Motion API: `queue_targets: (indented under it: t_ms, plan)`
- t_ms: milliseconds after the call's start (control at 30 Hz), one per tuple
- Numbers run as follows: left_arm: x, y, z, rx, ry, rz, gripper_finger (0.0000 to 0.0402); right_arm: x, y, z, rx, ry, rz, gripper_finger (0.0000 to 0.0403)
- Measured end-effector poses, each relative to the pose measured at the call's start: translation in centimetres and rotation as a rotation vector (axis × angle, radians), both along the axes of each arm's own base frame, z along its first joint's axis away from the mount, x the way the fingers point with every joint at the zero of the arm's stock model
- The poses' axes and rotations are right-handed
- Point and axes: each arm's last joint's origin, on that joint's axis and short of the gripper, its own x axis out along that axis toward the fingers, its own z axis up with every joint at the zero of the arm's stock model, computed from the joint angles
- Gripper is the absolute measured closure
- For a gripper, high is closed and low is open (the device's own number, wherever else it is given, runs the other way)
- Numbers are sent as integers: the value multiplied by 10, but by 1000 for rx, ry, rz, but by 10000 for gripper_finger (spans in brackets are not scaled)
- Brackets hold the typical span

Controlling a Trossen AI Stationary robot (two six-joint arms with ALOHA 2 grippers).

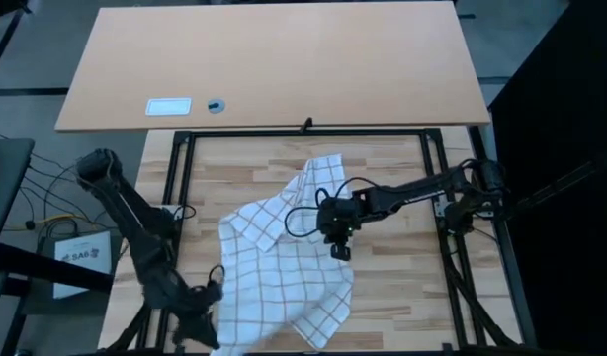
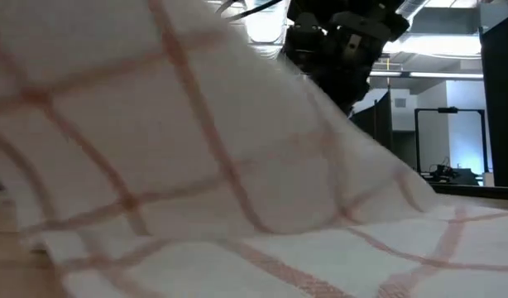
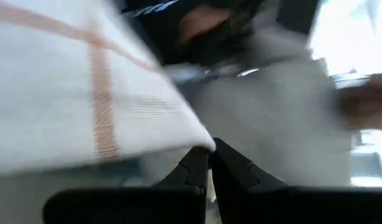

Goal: Roll towel
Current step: Prepare the white patterned towel

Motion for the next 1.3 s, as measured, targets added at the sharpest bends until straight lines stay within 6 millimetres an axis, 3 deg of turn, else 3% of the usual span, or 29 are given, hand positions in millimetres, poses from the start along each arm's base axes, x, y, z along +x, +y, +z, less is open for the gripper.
queue_targets:
  t_ms: [100,200,433,667,833,967,1133,1300]
  plan:
    - [-2,3,-33,183,215,36,399,2,-6,0,-2,-11,-15,403]
    - [-5,12,-51,322,346,74,389,1,-12,-3,-3,7,-30,403]
    - [-1,25,-34,306,274,118,371,-1,-10,-4,7,33,-15,403]
    - [2,32,-38,455,198,89,369,-1,-4,-4,9,29,3,403]
    - [23,72,-48,675,251,152,351,2,-6,-2,4,-13,8,403]
    - [50,112,-54,830,234,135,317,3,-6,-2,9,-12,-1,403]
    - [70,163,-59,979,245,142,268,-1,-6,-4,26,38,-32,403]
    - [89,189,-77,1005,283,98,251,-4,-2,-6,31,82,-55,403]
